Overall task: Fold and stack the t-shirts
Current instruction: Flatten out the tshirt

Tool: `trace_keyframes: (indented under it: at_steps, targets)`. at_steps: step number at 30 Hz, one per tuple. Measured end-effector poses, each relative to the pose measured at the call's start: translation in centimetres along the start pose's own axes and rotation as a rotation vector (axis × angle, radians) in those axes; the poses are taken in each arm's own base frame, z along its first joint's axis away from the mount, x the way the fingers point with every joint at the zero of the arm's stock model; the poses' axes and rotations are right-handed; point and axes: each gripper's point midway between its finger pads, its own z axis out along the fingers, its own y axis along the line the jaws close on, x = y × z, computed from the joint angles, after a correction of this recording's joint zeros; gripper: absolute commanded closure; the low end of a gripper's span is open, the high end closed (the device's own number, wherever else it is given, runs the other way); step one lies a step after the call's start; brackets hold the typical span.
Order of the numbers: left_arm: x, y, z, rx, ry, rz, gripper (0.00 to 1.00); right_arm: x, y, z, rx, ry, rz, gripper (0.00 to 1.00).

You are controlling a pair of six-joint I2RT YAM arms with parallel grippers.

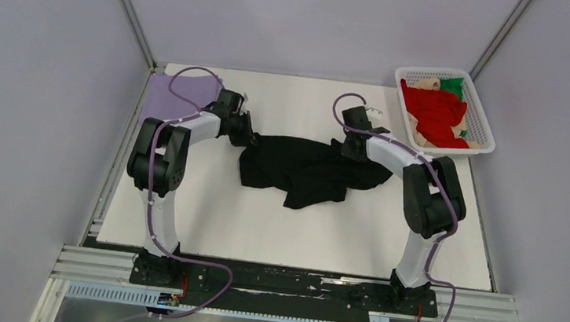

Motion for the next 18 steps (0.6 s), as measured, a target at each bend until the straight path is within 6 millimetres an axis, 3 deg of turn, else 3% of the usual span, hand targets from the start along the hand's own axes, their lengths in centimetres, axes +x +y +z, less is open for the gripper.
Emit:
trace_keyframes:
  at_steps: [4, 8, 12, 18]
  targets:
    - [1.3, 0.5, -1.4, -0.020, 0.009, 0.005, 1.00, 0.1, -0.6, -0.5, 0.036, -0.020, -0.010, 1.00]
    - [0.8, -0.5, -4.3, -0.021, -0.037, 0.029, 1.00, -3.2, -0.9, -4.2, 0.021, -0.128, -0.002, 1.00]
    - [-2.6, -3.4, -10.4, 0.012, -0.212, 0.086, 1.00, -8.2, -1.4, -11.4, -0.051, -0.319, 0.024, 1.00]
    - [-7.0, -8.3, -23.9, 0.086, -0.578, 0.181, 1.00, -13.4, -3.3, -25.1, -0.240, -0.635, 0.041, 1.00]
